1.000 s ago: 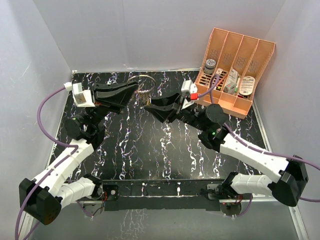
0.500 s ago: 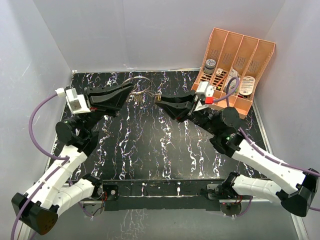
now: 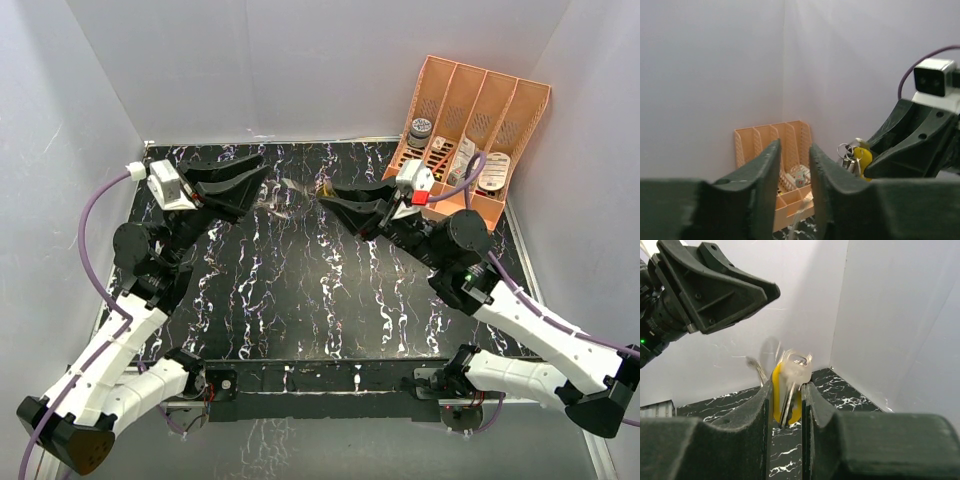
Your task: Remove the keys from the keyring
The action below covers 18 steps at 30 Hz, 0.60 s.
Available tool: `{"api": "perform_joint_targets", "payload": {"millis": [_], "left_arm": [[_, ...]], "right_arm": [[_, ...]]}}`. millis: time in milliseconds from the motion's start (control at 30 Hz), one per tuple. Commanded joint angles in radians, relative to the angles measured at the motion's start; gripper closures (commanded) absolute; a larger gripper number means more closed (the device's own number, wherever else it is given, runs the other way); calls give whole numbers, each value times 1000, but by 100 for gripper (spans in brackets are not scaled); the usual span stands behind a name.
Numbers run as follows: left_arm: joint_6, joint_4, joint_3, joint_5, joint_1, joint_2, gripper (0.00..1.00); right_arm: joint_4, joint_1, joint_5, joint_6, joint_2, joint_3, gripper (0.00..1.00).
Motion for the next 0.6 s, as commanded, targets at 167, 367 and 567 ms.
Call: {"api": "perform_joint_targets", "payload": {"millis": [167, 367, 567], "left_arm": [[41, -89, -15, -25, 1, -60, 56], [23, -56, -19, 13, 1, -27, 56], [-27, 19, -40, 48, 1, 26, 56]], "right_arm": [[-70, 5, 38, -71, 19, 162, 100], [-112, 5, 8, -66, 59, 218, 100], [-179, 5, -30, -45, 99, 283, 100]]}}
